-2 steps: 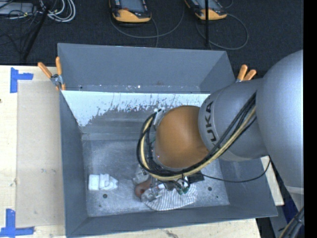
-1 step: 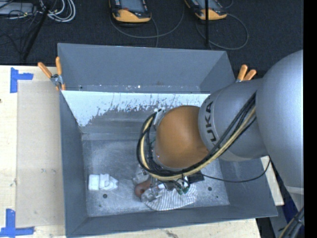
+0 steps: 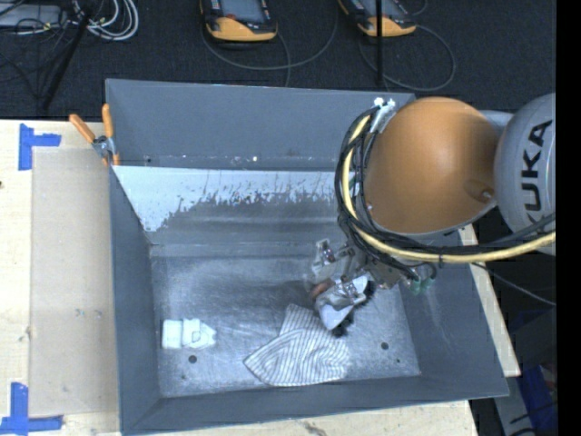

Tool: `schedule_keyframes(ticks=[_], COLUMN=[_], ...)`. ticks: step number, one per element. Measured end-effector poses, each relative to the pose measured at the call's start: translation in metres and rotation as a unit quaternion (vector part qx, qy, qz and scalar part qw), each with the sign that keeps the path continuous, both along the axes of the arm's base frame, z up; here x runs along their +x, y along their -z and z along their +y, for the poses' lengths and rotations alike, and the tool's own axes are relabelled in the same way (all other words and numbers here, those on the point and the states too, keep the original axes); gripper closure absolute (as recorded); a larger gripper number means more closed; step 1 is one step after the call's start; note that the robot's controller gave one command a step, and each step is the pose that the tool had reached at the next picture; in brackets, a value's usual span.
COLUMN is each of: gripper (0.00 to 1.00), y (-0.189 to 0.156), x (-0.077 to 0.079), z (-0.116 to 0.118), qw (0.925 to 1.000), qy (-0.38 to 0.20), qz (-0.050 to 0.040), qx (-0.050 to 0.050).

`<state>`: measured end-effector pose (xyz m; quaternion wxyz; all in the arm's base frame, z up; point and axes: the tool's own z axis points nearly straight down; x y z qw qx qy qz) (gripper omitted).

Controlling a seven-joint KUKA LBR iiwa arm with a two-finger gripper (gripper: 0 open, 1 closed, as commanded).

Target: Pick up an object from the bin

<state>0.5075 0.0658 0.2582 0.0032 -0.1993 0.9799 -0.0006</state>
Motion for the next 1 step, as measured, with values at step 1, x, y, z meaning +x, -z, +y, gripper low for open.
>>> schedule_keyframes(ticks=[1], gripper=[1.0], y=[0.0019], x=[0.0], z=[0.0004], qw=[1.0], qy=[0.0], qz=[0.001], qx=[0.0])
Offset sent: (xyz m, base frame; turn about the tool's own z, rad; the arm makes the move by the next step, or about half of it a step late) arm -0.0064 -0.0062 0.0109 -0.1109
